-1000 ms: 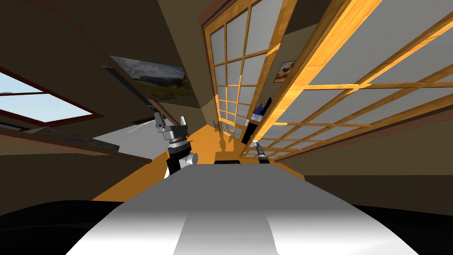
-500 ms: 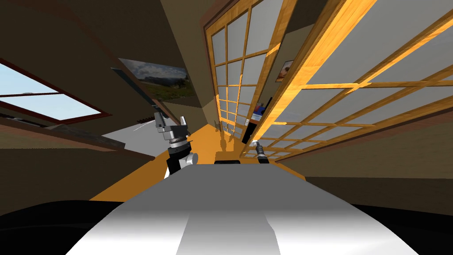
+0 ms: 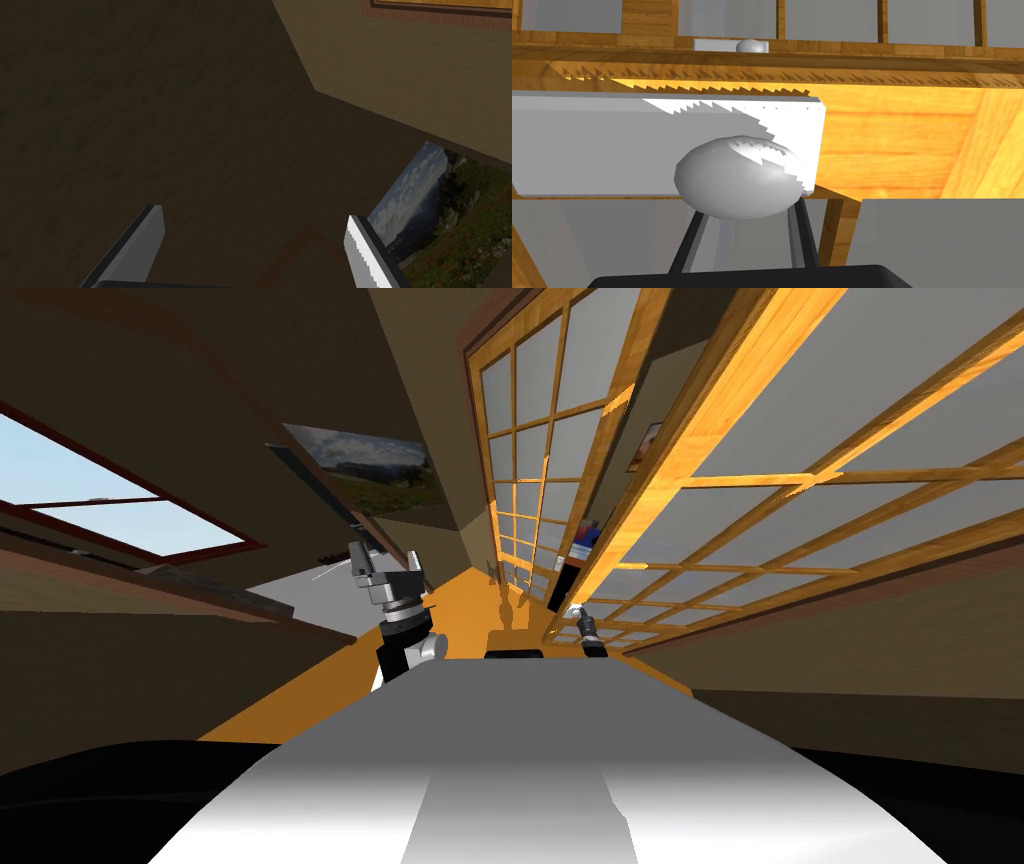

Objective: Pull the door open

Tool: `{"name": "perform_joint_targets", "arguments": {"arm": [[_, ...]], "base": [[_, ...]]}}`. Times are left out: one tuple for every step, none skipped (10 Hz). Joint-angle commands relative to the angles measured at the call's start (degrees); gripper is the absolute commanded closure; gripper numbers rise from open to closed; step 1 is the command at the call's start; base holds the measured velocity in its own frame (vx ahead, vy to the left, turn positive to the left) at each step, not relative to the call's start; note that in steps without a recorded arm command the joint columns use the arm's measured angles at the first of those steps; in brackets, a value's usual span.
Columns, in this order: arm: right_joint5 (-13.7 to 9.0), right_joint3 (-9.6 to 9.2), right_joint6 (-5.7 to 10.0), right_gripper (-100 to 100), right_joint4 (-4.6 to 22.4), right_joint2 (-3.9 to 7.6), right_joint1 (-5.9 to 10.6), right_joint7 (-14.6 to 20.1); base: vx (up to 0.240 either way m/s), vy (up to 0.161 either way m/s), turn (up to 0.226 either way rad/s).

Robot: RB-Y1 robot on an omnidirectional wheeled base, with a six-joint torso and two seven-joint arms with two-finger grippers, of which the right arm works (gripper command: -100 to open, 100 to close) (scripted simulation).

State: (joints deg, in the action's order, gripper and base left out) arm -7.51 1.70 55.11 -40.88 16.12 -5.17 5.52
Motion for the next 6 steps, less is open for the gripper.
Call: {"name": "perform_joint_targets", "arguments": {"arm": [[-0.62,-1.47,-0.19,100,-0.38,-0.7,0.51,2.86],[-0.62,-1.47,-0.19,100,-0.38,-0.7,0.51,3.06],[-1.53,-1.95,-0.32,100,-0.21,-0.66,0.81,5.31],[-2.44,-2.43,-0.45,100,-0.04,-0.61,1.12,6.81],[-2.44,-2.43,-0.45,100,-0.04,-0.61,1.12,7.83],[-2.44,-2.43,-0.45,100,-0.04,-0.61,1.12,7.83]], "base": [[-0.034,-0.014,0.052],[-0.029,-0.013,0.029],[-0.036,-0.015,0.061],[-0.061,-0.03,0.06],[-0.038,-0.016,0.06],[-0.012,-0.001,0.023]]}}
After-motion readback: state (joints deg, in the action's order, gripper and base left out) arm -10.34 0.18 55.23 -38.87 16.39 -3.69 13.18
